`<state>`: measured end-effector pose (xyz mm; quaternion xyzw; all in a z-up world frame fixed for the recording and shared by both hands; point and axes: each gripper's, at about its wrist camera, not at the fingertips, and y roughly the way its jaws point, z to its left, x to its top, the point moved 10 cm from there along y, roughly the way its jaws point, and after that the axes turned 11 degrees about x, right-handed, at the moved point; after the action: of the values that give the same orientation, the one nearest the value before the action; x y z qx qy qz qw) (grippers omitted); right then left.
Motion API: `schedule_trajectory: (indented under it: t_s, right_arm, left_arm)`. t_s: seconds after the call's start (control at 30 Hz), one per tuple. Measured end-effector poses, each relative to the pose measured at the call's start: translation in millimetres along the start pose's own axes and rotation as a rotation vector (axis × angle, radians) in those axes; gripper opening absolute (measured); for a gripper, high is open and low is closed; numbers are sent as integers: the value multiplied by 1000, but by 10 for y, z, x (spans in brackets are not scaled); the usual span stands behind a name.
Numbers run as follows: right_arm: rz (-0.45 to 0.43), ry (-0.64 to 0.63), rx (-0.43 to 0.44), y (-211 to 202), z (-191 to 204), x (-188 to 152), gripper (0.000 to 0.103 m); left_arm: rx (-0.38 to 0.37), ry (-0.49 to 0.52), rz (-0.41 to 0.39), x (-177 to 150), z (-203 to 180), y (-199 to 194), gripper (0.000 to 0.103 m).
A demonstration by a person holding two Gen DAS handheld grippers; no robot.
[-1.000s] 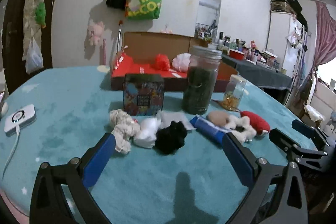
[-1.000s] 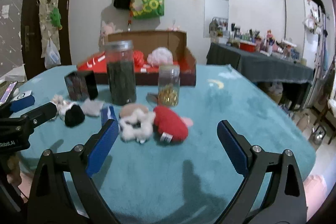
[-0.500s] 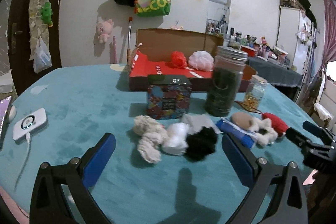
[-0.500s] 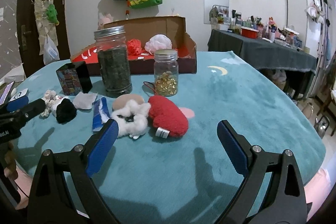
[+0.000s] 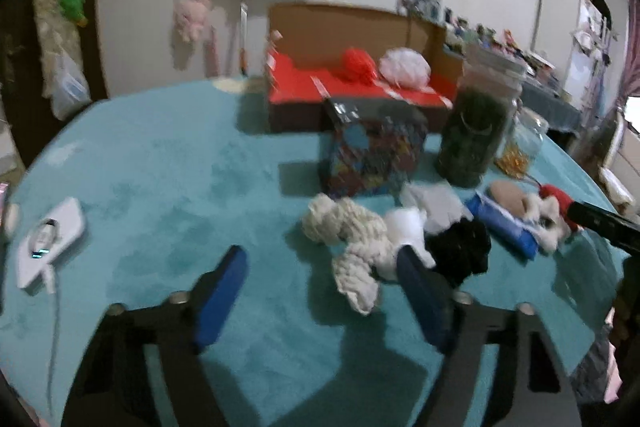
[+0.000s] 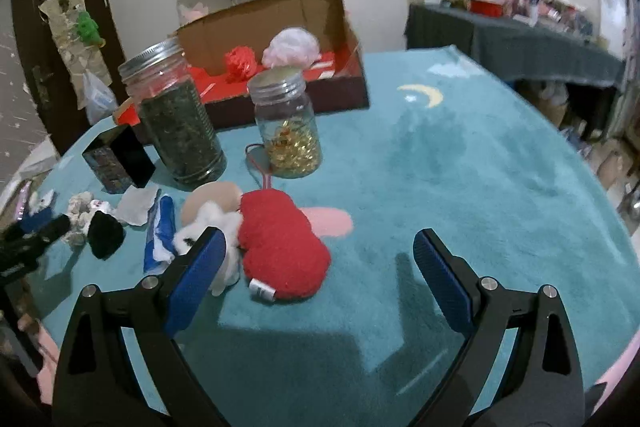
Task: Organize soft objects
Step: 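Grasp the white knotted rope toy with left tool while right tool grasps red fuzzy sponge, then carry rope toy and red sponge into the box and open both tools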
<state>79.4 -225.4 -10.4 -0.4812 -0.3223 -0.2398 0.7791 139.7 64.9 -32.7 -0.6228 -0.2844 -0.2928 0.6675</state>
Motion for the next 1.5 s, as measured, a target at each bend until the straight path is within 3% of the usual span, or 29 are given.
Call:
schedule_trajectory:
  t_s: [0.07,0.1,0.13,0.17,0.2,0.27,0.4,0.73,1.0,1.5]
  right_arm:
    - [35,13,46,81,14,-23,91]
    - [50,19,64,118,31,-36,77]
    - [67,29,82,154,38,-54,62]
    - [70,35,108,168,48,-53,59]
    - [65,40,145,163,77,-31,40]
    - [61,58,182,136,105,-5,39]
    - [-18,28,173,-72,153,138,39]
    - [-63,-38,222,-213,476,301,39]
    - [-19,-59,274,-9,694,262,39]
    - [37,-51,310,190,773,191,39]
  left_arm:
    - [-36,5,26,-26,-35,47,48]
    - [-73,0,39,-29,-62,59,42]
    - [-91,-4,41,-22,-77,48,28]
    - [-106,-4,42,-13,-89,35,18]
    - [-116,-7,45,0,-92,22,18]
    - [-109,-17,33,37,-59,-34,18]
    - [-83,-7,-29,166,-31,-218,18]
    - [-221,71,-123,432,-559,-560,18]
    - [-354,114,-77,425,-1043,-386,18]
    - [-393,81,-31,409,-1070,-229,18]
